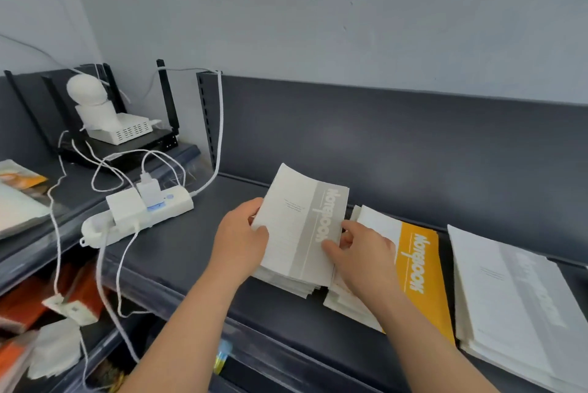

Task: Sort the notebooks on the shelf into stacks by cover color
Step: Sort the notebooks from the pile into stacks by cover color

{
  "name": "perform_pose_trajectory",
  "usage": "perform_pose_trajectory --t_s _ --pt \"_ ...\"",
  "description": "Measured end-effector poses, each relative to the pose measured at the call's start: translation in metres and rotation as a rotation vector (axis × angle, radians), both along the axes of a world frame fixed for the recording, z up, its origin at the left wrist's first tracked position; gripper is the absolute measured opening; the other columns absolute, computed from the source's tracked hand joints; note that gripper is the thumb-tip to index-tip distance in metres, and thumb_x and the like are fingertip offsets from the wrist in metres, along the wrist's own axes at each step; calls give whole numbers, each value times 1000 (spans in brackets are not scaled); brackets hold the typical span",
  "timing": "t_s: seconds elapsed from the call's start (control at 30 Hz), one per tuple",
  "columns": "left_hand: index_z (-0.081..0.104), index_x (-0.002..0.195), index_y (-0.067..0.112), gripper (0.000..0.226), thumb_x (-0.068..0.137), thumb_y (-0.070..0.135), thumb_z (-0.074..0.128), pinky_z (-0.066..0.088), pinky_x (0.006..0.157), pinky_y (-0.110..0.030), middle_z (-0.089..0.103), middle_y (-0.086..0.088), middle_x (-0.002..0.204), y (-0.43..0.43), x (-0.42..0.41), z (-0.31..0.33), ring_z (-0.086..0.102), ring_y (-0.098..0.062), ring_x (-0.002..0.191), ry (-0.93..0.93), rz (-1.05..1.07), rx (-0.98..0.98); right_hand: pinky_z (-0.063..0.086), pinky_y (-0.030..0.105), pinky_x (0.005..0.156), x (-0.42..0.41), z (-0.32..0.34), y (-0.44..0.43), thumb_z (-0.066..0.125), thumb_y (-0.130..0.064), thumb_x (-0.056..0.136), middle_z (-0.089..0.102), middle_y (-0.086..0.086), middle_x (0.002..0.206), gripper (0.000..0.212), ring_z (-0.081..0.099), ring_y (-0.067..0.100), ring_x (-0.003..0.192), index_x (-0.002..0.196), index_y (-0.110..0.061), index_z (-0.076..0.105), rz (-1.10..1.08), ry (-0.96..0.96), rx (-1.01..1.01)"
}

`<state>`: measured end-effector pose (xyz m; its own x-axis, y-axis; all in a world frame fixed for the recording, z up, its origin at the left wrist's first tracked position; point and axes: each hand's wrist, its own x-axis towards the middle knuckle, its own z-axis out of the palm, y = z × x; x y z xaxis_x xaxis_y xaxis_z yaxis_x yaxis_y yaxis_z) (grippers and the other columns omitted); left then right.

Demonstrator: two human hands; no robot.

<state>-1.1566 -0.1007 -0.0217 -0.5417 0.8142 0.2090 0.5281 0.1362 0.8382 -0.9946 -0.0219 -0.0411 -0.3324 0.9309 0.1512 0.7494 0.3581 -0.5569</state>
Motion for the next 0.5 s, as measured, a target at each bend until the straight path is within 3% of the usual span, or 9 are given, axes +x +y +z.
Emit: perform_pose_trajectory --t_s 0.13,0.2,0.27,0.37,0.5 --pt "64 106 32 50 83 -6 41 46 65 -17 67 13 93 9 -25 -18 60 -12 86 60 -42 -70 34 36 92 -19 -4 -3 45 -43 90 56 -6 77 25 52 19 87 81 -20 49 -22 -172 84" --pt "61 116 34 51 84 -1 42 47 74 -23 64 11 101 13 -35 -28 58 -17 97 121 -60 -109 33 35 93 -25 -5 -5 41 -44 92 55 -4 81 27 49 20 92 81 -21 48 -23 -254 114" --pt "57 123 30 50 86 1 43 45 83 -28 61 6 110 14 -39 -33 52 -23 109 184 -57 -131 32 35 94 -29 -8 -6 37 -46 93 58 -3 91 30 47 21 99 89 -21 54 -19 -315 127" --pt "51 133 14 43 92 1 46 31 91 -21 50 0 134 13 -38 -32 39 -23 125 286 -21 -158 31 35 96 -31 -10 -6 36 -48 93 58 -3 105 37 44 22 105 103 -23 62 -30 -346 119" --pt "46 133 13 40 94 7 43 33 94 -24 46 3 137 11 -33 -26 35 -22 122 497 -10 -159 31 30 101 -29 -7 -8 48 -44 92 53 -5 125 36 41 18 117 123 -27 58 -38 -166 111"
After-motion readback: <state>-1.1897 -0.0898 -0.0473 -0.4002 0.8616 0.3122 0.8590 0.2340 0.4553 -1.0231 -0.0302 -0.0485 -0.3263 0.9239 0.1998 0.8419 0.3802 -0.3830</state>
